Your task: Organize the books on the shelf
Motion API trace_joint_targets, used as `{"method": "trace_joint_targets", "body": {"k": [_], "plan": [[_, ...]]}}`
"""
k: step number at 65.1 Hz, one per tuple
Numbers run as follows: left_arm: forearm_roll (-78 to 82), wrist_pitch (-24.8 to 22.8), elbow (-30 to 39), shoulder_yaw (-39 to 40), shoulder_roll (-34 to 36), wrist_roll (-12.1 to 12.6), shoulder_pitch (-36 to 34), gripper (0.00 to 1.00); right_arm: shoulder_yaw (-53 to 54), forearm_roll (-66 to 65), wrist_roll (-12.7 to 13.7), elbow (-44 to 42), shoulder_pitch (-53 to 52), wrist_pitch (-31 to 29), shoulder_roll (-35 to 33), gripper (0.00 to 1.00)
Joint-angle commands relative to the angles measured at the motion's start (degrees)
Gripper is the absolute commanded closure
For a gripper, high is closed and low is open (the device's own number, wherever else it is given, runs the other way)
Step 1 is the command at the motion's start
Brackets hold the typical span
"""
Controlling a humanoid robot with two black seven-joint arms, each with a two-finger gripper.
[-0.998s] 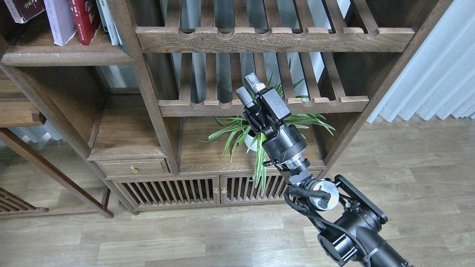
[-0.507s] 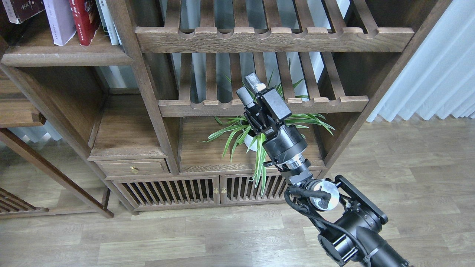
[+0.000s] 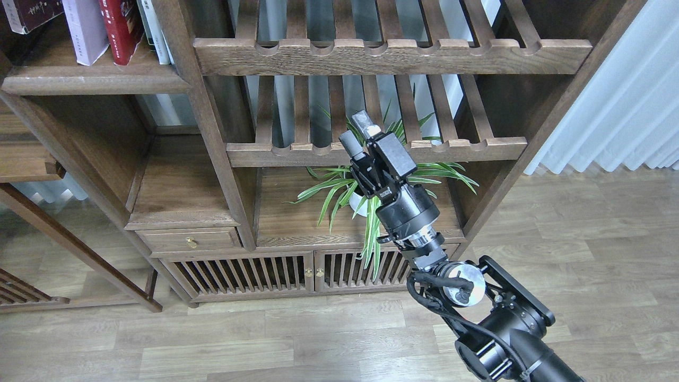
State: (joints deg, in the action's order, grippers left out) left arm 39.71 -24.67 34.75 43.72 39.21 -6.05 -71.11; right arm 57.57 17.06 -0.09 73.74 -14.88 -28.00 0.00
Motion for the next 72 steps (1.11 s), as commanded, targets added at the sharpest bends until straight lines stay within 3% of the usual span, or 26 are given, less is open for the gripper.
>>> {"method": "trace_joint_targets", "body": {"k": [1, 18, 45, 61, 72], "plan": [[-0.1, 0.2, -0.1, 0.0, -0.1, 0.1, 0.0, 0.57, 0.0, 0.0, 0.0, 0.0, 0.0, 0.0, 0.0, 0.22], [-0.6, 0.3, -0.6, 1.8, -0.4, 0.0, 0.0, 0.5, -0.2, -0.1, 0.0, -0.1, 0.0, 0.0, 0.0, 0.22], [-3.8, 0.0, 0.8, 10.8, -4.4, -0.5, -0.3, 0.39, -0.2, -0.2, 0.0, -0.1, -0.2, 0.0, 0.0, 0.22], [-13.6, -0.3, 6.2, 13.9, -4.1, -2.6, 0.0, 0.34, -0.1, -0.2, 0.0, -0.1, -0.9, 0.0, 0.0, 0.22], [-23.4, -0.2, 12.3, 18.0, -2.3, -2.5, 3.3, 0.29, 0.1, -0.3, 0.0, -0.1, -1.6, 0.0, 0.0, 0.22]]}}
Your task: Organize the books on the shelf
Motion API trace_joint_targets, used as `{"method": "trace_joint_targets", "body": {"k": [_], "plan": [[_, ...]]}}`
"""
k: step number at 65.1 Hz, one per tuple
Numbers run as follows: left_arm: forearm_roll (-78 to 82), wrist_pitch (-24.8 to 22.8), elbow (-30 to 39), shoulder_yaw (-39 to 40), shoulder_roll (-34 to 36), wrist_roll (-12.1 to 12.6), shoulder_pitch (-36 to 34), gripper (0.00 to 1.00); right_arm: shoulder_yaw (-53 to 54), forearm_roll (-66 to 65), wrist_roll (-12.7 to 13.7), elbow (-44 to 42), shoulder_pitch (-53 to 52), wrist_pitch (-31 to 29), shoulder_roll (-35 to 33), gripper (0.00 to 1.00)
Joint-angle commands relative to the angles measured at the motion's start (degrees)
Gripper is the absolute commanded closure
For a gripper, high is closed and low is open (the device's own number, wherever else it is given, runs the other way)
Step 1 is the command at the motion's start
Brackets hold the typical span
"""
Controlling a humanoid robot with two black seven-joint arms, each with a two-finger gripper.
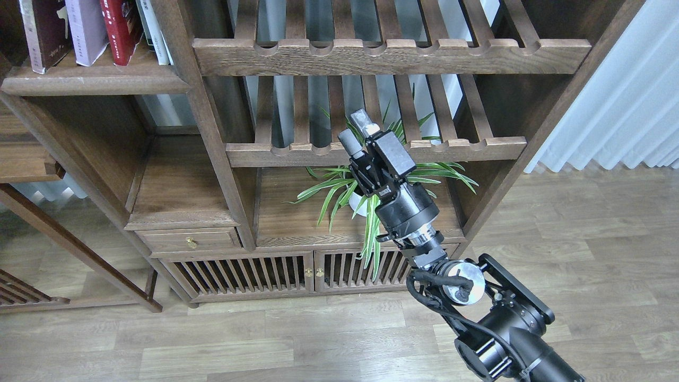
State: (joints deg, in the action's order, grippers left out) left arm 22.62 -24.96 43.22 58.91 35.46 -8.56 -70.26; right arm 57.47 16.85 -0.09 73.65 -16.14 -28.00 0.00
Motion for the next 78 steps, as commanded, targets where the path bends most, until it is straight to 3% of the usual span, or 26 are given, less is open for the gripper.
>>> {"method": "trace_joint_targets", "body": {"k": [1, 13, 25, 38, 47, 66, 78], "plan": [[-7.0, 0.1, 4.4, 3.0, 1.8, 0.1, 2.9, 0.29, 0.2, -0.1, 0.0, 0.0, -0.4, 0.0, 0.0, 0.22], [-14.7, 0.2, 18.5, 8.1, 7.3, 0.1, 14.0, 0.2, 0.4, -0.1, 0.0, 0.0, -0.5, 0.0, 0.0, 0.22], [-19.9, 0.2, 30.3, 14.9, 6.0, -0.3, 25.6, 0.14, 0.4, -0.9, 0.0, 0.1, -1.3, 0.0, 0.0, 0.17], [-22.9, 0.1, 35.4, 17.1, 3.7, -2.2, 30.0, 0.01, 0.4, -1.7, 0.0, 0.2, -2.1, 0.0, 0.0, 0.12], [-23.1, -3.0, 36.1, 17.1, 0.6, -2.2, 34.9, 0.01, 0.1, -1.7, 0.0, 0.4, -2.8, 0.0, 0.0, 0.09], [-22.4, -3.0, 36.1, 12.5, -9.3, -1.1, 44.2, 0.01, 0.2, -1.5, 0.0, 0.4, -3.5, 0.0, 0.0, 0.02], [-22.4, -3.0, 36.1, 6.6, -10.9, 3.2, 47.6, 0.01, 0.1, -1.4, 0.0, 0.3, -3.3, 0.0, 0.0, 0.01]]}}
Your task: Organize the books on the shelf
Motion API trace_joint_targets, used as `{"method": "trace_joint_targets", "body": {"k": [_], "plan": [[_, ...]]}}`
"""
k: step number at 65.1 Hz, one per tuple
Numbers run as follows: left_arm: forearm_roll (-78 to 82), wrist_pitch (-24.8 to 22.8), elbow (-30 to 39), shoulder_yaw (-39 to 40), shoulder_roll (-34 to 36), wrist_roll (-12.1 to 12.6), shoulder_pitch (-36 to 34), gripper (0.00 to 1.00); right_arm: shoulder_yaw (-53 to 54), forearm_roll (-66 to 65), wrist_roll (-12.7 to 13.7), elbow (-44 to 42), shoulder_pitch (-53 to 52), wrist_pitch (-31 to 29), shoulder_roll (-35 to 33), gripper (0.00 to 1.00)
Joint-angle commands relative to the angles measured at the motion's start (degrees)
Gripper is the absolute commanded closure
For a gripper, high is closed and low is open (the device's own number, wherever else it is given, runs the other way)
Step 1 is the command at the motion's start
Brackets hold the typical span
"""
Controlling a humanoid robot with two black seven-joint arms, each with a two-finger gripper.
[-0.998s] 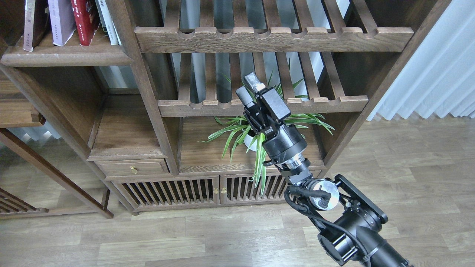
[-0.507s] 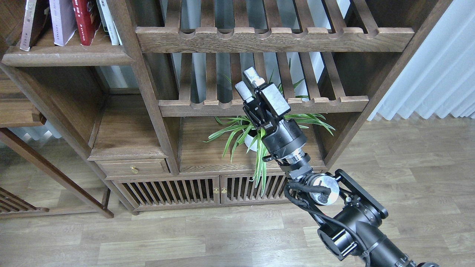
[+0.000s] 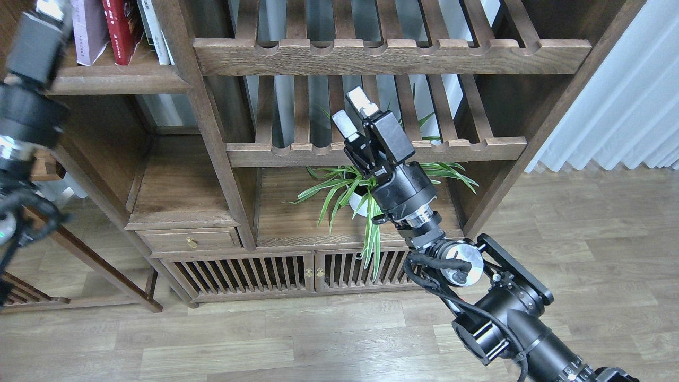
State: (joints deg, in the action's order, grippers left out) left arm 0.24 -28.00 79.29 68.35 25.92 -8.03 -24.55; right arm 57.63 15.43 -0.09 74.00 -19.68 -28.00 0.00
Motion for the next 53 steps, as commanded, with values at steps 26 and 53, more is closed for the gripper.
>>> {"method": "trace_joint_targets", "body": {"k": [26, 53], "plan": [[2.3, 0.0, 0.0, -6.1, -16.5, 5.7, 4.4, 0.01, -5.9, 0.0, 0.0, -0.1, 0.9, 0.0, 0.0, 0.01], [3.1, 0.0, 0.0, -6.4, -18.7, 5.7, 5.3, 0.01, -9.0, -0.4, 0.0, -0.3, 2.2, 0.0, 0.0, 0.01]]}}
